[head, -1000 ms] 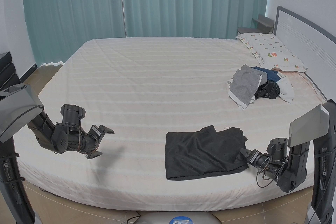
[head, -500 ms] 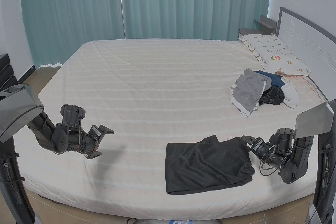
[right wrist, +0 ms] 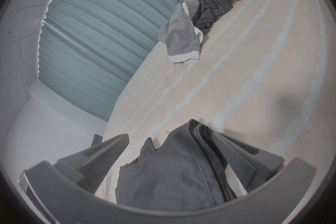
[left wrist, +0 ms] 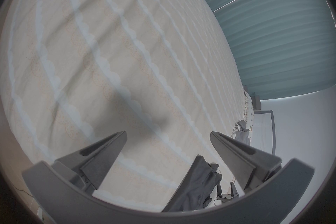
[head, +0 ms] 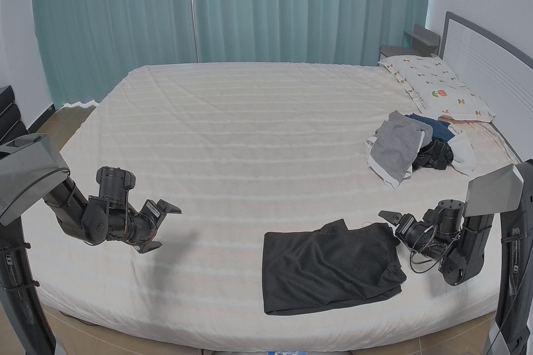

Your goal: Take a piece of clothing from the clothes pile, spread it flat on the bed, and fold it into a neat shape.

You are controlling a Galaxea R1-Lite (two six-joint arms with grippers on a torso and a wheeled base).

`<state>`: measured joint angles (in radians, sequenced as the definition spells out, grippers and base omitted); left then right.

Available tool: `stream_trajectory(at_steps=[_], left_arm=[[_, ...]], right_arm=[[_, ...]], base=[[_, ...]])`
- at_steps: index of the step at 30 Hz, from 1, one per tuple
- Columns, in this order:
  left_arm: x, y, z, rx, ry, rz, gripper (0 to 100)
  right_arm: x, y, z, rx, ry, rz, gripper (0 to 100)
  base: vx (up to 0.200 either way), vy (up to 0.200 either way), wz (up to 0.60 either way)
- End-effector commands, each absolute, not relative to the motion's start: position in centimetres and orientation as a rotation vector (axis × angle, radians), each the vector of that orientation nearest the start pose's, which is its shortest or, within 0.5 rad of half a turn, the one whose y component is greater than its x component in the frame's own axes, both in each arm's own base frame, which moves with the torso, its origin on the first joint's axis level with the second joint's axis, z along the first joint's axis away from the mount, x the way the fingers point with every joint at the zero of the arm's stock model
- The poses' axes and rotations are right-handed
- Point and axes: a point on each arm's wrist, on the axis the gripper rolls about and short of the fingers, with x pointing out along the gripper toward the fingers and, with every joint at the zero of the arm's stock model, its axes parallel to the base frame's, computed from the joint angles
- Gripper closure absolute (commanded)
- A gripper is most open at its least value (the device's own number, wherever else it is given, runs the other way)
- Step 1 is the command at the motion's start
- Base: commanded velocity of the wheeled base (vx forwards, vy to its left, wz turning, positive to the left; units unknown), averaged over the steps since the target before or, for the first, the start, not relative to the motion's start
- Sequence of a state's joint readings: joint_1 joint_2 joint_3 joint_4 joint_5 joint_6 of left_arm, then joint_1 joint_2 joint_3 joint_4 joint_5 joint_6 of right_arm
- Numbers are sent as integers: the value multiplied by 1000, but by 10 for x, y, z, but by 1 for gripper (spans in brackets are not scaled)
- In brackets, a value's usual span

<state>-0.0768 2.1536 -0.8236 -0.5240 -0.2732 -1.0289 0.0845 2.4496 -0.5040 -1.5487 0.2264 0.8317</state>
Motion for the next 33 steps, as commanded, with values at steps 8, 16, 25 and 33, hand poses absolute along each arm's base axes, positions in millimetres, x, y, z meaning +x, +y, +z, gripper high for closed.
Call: stream_trajectory(at_steps=[8, 16, 25, 33], left_arm=[[349, -33, 25, -1040, 910, 116, 0], [349, -33, 25, -1039, 909, 117, 0], [349, -33, 25, -1039, 909, 117, 0], [349, -33, 23, -1035, 910, 124, 0]], right_arm=[[340, 35, -53, 843, 520, 143, 0], [341, 38, -57, 841, 530, 146, 100], [347, 31, -49, 845, 477, 120, 100], [347, 19, -43, 847, 437, 70, 100]], base=[[0, 0, 0], [0, 0, 0], [0, 0, 0], [0, 0, 0]])
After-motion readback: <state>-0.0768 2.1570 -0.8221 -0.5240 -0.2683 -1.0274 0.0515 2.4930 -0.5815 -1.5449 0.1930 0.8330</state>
